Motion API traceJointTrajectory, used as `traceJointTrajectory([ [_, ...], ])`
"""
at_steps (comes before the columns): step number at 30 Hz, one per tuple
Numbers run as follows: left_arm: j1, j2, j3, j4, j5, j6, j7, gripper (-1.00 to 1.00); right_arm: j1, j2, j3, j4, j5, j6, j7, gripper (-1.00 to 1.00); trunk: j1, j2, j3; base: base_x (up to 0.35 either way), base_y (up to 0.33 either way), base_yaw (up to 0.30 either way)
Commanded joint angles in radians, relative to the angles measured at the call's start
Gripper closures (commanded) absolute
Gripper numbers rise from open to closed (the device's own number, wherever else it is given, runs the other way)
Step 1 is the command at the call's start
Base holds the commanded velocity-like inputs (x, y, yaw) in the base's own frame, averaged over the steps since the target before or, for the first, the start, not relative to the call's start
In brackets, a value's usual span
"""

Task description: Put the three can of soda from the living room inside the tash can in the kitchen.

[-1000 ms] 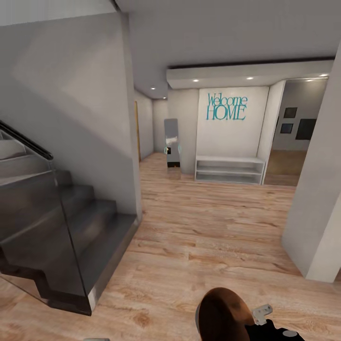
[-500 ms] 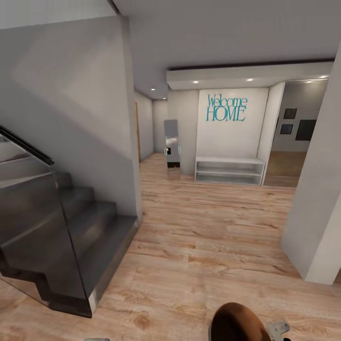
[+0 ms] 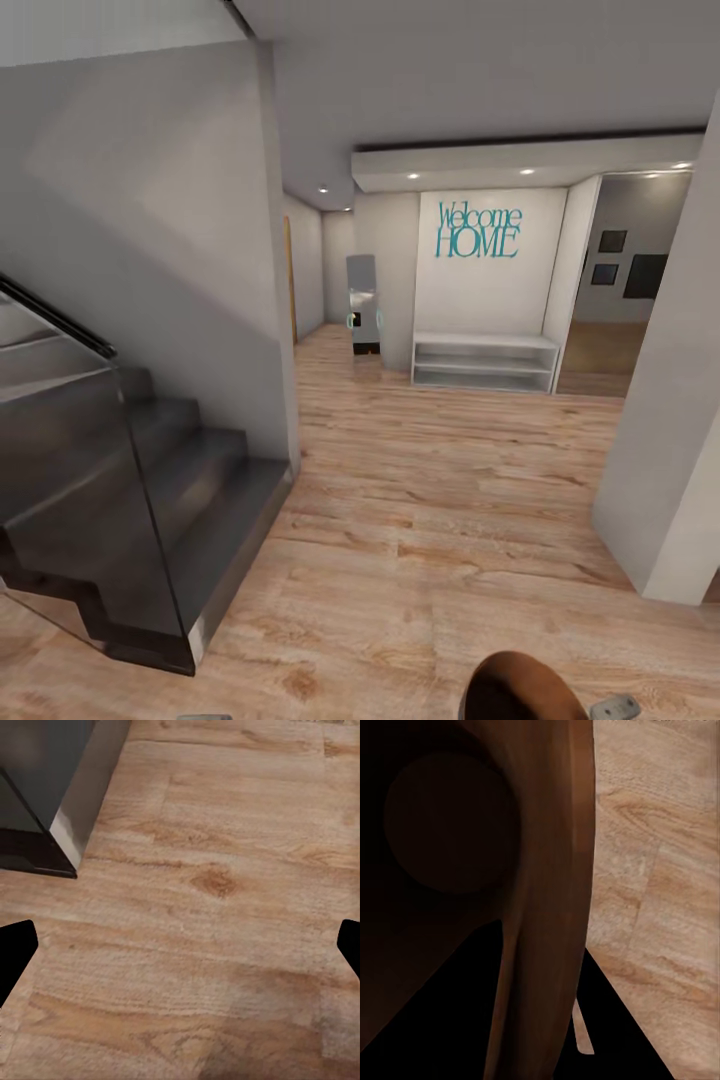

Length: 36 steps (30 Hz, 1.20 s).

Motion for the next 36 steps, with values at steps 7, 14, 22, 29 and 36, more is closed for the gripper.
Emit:
traceJointTrajectory([
  [7, 0.000, 0.000, 0.001, 0.000, 0.001, 0.001, 0.000, -1.00, 0.000, -0.005, -0.008, -0.002, -0.011, 0.001, 0.007, 1.00, -0.027, 0.049, 0.022, 0.000, 0.000, 0.000],
  [14, 0.000, 0.000, 0.001, 0.000, 0.001, -0.001, 0.001, -1.00, 0.016, -0.006, -0.006, 0.008, -0.012, 0.001, 0.007, 1.00, -0.054, 0.098, 0.044, 0.000, 0.000, 0.000],
  [22, 0.001, 0.000, 0.000, 0.000, 0.001, -0.009, 0.002, -1.00, 0.024, 0.009, -0.004, 0.041, -0.011, 0.000, 0.007, 1.00, -0.081, 0.147, 0.066, 0.000, 0.000, 0.000],
  [29, 0.001, -0.001, 0.006, -0.001, 0.008, -0.015, 0.004, -1.00, 0.026, 0.019, -0.002, 0.052, -0.010, -0.002, 0.007, 1.00, -0.081, 0.147, 0.066, 0.000, 0.000, 0.000],
  [36, 0.001, -0.001, 0.007, -0.007, 0.008, -0.016, 0.005, -1.00, 0.026, 0.021, -0.003, 0.052, -0.010, -0.002, 0.006, 1.00, -0.081, 0.147, 0.066, 0.000, 0.000, 0.000],
])
